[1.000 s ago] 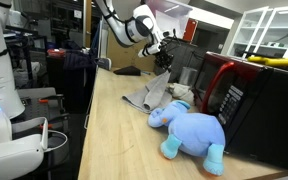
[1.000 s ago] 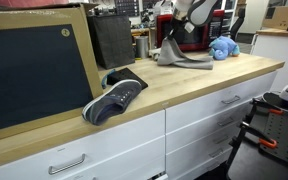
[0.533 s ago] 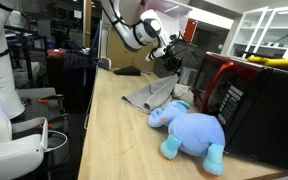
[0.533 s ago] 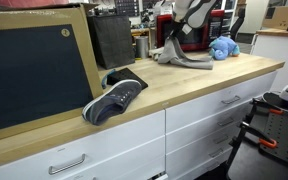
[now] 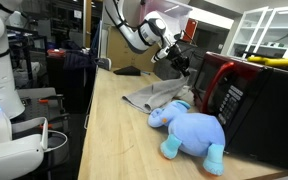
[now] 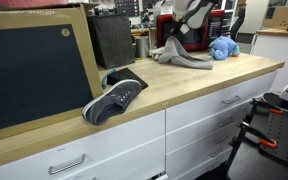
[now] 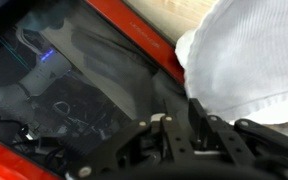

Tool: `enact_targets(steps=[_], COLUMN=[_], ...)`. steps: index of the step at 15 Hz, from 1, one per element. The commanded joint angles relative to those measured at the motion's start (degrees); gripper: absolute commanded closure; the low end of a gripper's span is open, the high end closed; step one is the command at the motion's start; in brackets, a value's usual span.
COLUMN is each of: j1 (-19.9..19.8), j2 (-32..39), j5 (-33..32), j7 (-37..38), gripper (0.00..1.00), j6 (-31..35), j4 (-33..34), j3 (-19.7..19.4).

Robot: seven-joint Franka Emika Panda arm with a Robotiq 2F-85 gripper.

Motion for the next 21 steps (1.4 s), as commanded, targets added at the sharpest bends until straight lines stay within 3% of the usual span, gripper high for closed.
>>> enact_targets(steps=[1,3,7,11,13,15,17,21], j1=[1.86,0.08,-7.14,-16.66,-19.66,-21.26,-21.97,-24.06], j2=[-2.78,-6.26,-18.24,-27.29,-30.13,-31.54,-31.50,-27.99], j5=[0.36,2.69,11.49,22.47,28.57,34.48,38.14,28.70], j7=[2.52,-1.12,-18.36,-36.04,-44.95,-54.26,-63.16,-63.80], gripper=[0.47,0.31,0.02,0.00,0.00,0.00,0.00,0.00], j6=[-2.32,-2.01,-0.46,-1.08,-3.17,-5.89,-10.34,-20.62], j4=[-0.42,-2.86,-14.53,-27.84,-33.27,-37.69,-39.84,-37.82], j3=[-1.75,1.26,13.32,25.13,28.17,28.88,27.11,23.96])
